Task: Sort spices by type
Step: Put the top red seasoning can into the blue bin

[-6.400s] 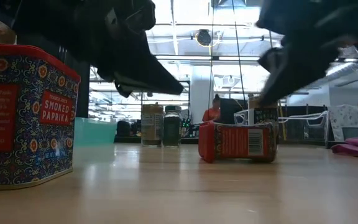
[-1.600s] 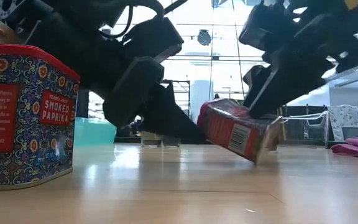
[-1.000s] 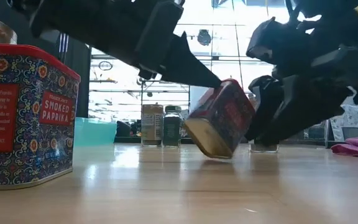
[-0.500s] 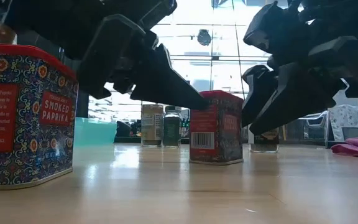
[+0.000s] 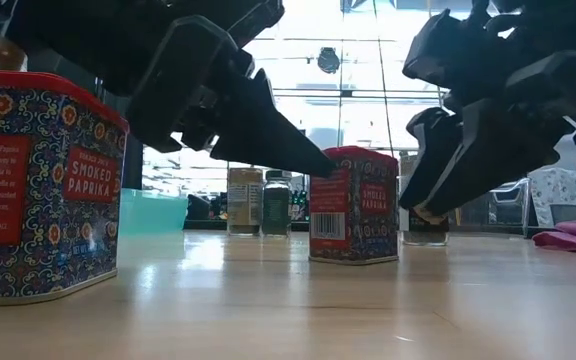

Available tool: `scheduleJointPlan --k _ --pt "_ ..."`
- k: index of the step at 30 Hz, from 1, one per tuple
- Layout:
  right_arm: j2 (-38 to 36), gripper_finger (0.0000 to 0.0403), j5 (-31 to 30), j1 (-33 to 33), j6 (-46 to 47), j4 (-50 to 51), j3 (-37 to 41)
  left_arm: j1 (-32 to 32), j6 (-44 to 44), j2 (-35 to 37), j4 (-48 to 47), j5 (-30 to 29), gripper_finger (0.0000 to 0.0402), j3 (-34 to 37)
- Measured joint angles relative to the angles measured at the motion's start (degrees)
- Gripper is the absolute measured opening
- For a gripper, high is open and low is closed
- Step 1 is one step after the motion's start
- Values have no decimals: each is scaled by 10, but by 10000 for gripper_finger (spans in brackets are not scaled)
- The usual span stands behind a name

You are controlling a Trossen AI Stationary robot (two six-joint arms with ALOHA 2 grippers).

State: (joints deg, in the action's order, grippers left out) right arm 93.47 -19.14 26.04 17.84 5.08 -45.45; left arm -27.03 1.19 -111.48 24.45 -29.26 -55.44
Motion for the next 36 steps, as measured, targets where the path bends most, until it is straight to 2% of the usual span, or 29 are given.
scheduleJointPlan --k 11,19,21,25,29,36 --pt "-2 233 -1 4 -7 -46 1 -6 20 8 6 -12 2 1" --pt "-2 229 14 42 20 -64 2 -28 20 45 -16 -14 2 1" --pt "-2 221 14 52 29 -67 2 -28 12 61 -15 -29 2 1" --pt "-4 205 4 60 50 -30 2 -23 11 92 -40 -51 2 0" --pt "-4 200 -40 52 63 8 3 -13 14 102 -51 -51 2 0" --pt "-5 231 -44 15 35 -10 3 2 62 103 -49 -49 7 0"
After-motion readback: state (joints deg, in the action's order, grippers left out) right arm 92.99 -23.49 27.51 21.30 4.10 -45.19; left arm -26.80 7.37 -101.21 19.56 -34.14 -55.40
